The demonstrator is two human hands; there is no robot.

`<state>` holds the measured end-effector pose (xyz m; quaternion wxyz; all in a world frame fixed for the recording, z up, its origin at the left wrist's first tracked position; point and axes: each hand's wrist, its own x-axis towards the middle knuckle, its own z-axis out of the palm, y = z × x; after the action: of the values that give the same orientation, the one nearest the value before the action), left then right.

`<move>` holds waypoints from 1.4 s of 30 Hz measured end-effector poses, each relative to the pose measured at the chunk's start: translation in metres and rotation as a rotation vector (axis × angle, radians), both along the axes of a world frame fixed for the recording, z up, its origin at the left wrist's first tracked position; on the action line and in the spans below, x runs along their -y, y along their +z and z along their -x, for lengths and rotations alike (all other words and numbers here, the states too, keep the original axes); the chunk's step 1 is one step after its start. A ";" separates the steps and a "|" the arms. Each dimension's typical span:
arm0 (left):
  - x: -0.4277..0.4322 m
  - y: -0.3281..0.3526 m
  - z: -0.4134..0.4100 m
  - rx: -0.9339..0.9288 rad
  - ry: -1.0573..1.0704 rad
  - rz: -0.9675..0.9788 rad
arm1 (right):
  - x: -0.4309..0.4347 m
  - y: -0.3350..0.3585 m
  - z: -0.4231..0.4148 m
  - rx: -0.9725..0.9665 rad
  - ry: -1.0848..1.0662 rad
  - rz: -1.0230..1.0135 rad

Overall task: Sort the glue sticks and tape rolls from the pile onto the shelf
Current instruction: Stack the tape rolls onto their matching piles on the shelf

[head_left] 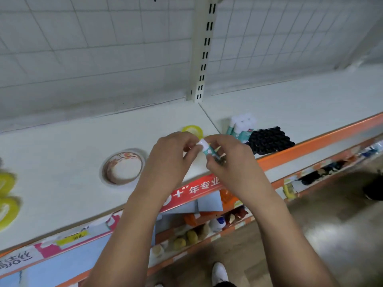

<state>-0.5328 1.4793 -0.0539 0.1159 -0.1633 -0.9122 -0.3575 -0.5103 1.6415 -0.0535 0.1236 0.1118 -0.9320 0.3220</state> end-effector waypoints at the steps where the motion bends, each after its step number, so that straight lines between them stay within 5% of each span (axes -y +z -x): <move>1: -0.011 0.002 0.001 -0.016 -0.007 -0.051 | -0.010 0.002 -0.001 -0.010 -0.006 0.018; 7: -0.075 0.008 0.009 -0.086 -0.033 -0.139 | -0.076 0.010 0.006 -0.066 0.044 0.094; 18: -0.137 -0.009 0.027 -0.250 0.130 0.115 | -0.150 -0.017 0.047 -0.156 0.097 0.168; 42: -0.157 -0.010 0.034 -0.291 0.215 0.106 | -0.150 -0.030 0.068 -0.104 0.156 0.177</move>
<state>-0.5669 1.6362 -0.0640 0.2753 -0.1207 -0.9156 -0.2670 -0.5786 1.7915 -0.0837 0.1559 0.1895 -0.8807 0.4052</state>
